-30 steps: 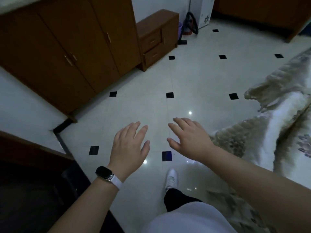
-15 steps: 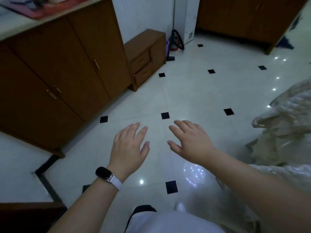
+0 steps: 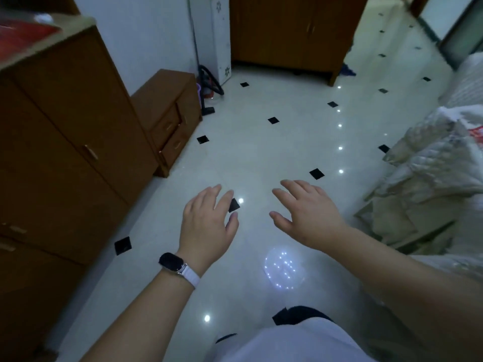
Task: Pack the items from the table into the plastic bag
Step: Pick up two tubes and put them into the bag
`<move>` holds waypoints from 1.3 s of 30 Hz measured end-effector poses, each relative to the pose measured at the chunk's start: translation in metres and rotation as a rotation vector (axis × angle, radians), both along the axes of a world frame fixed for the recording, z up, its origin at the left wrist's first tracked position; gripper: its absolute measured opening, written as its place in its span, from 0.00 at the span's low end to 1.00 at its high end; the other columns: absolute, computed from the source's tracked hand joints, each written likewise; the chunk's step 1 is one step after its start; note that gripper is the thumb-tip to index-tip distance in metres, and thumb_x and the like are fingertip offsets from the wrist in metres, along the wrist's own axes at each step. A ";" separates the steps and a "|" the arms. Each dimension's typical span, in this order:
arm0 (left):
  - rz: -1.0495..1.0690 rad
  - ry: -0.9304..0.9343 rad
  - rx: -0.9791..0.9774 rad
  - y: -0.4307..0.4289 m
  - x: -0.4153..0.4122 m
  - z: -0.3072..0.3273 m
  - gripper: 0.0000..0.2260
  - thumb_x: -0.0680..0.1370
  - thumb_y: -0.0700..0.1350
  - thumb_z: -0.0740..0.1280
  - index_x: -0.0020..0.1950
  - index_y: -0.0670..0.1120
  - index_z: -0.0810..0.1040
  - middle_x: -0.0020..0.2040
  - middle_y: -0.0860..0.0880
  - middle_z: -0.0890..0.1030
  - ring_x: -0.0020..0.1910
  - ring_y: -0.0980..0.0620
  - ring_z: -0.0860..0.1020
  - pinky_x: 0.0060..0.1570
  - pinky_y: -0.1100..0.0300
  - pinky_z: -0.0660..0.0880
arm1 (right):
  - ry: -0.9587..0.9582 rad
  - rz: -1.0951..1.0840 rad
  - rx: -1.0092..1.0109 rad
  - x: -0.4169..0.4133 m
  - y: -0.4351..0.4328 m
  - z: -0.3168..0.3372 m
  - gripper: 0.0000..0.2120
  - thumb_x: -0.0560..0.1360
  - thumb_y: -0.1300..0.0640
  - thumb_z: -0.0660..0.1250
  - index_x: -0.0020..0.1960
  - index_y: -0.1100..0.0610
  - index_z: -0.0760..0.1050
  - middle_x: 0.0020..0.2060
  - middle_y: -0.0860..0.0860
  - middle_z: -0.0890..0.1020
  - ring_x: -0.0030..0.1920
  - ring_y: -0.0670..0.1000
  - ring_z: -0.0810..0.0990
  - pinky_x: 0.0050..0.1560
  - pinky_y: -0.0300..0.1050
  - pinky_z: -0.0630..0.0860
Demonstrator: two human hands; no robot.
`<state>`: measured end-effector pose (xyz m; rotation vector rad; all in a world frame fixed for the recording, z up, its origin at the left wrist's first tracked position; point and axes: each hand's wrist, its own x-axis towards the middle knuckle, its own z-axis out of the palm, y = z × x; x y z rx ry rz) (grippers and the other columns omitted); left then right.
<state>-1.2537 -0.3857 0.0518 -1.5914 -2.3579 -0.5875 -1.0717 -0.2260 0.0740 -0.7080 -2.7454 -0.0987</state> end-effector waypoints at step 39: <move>-0.754 0.113 -0.057 0.687 -0.050 0.002 0.20 0.76 0.51 0.65 0.65 0.45 0.79 0.64 0.41 0.78 0.63 0.40 0.76 0.60 0.45 0.72 | 0.039 -0.710 -0.125 0.009 0.527 -0.027 0.25 0.74 0.39 0.57 0.60 0.55 0.78 0.59 0.56 0.80 0.59 0.59 0.78 0.54 0.53 0.75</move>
